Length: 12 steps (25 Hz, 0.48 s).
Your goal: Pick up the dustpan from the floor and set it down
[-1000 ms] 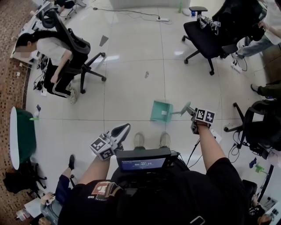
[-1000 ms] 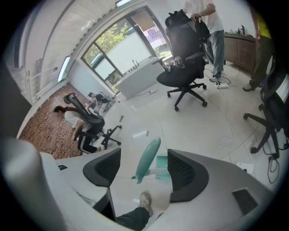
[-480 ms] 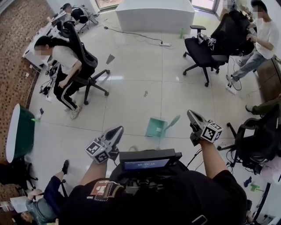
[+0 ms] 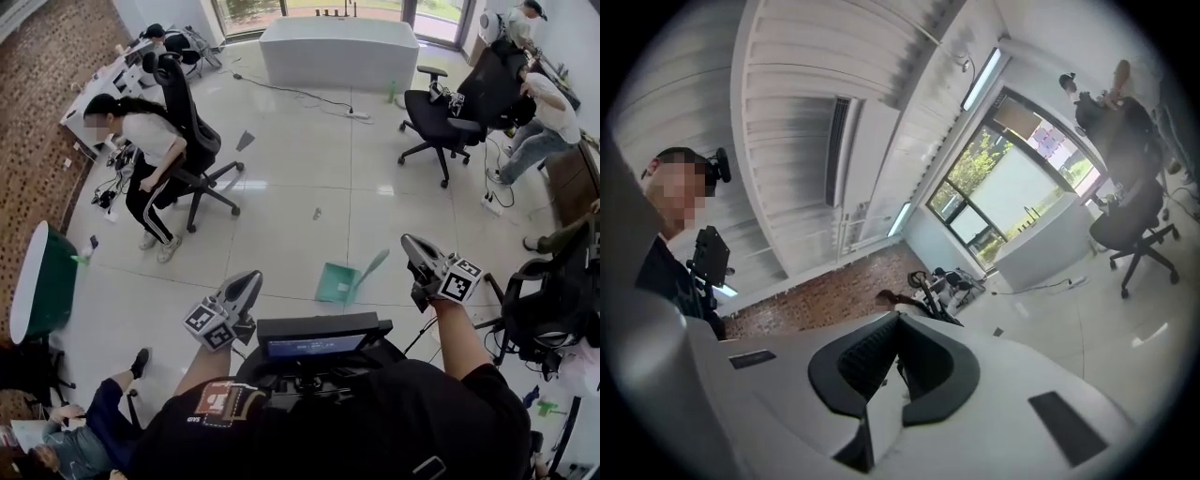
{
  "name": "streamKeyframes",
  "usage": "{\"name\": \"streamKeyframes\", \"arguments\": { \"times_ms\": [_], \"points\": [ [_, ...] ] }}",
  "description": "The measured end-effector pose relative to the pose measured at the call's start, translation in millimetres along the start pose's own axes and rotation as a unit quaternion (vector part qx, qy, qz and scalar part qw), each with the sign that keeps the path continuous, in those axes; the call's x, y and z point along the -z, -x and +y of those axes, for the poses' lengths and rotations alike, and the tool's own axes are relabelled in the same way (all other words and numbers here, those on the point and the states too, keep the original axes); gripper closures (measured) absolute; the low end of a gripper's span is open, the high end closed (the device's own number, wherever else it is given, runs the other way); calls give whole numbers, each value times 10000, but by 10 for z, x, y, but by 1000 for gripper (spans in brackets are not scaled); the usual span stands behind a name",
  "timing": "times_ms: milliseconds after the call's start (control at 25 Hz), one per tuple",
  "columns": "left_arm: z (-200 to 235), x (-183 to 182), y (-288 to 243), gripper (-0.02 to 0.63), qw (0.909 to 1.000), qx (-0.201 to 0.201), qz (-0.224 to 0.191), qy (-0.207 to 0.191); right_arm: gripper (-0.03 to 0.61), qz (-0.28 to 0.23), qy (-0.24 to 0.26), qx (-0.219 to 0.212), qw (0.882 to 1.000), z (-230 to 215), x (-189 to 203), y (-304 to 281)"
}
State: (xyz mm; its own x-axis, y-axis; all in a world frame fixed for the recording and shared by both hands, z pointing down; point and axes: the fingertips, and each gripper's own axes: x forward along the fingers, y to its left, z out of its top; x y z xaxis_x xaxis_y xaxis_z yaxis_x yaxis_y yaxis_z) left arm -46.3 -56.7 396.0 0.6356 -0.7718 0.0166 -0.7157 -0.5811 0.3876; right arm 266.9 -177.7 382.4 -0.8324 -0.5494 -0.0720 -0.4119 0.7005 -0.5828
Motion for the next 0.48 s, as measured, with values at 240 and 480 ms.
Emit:
{"name": "streamKeyframes", "arguments": {
  "times_ms": [240, 480],
  "points": [
    [168, -135, 1359, 589, 9993, 291, -185, -120, 571, -126, 340, 45, 9993, 1326, 584, -200],
    [371, -28, 3161, 589, 9979, 628, 75, -104, 571, -458, 377, 231, 9980, 2801, 1539, -383]
  ]
}}
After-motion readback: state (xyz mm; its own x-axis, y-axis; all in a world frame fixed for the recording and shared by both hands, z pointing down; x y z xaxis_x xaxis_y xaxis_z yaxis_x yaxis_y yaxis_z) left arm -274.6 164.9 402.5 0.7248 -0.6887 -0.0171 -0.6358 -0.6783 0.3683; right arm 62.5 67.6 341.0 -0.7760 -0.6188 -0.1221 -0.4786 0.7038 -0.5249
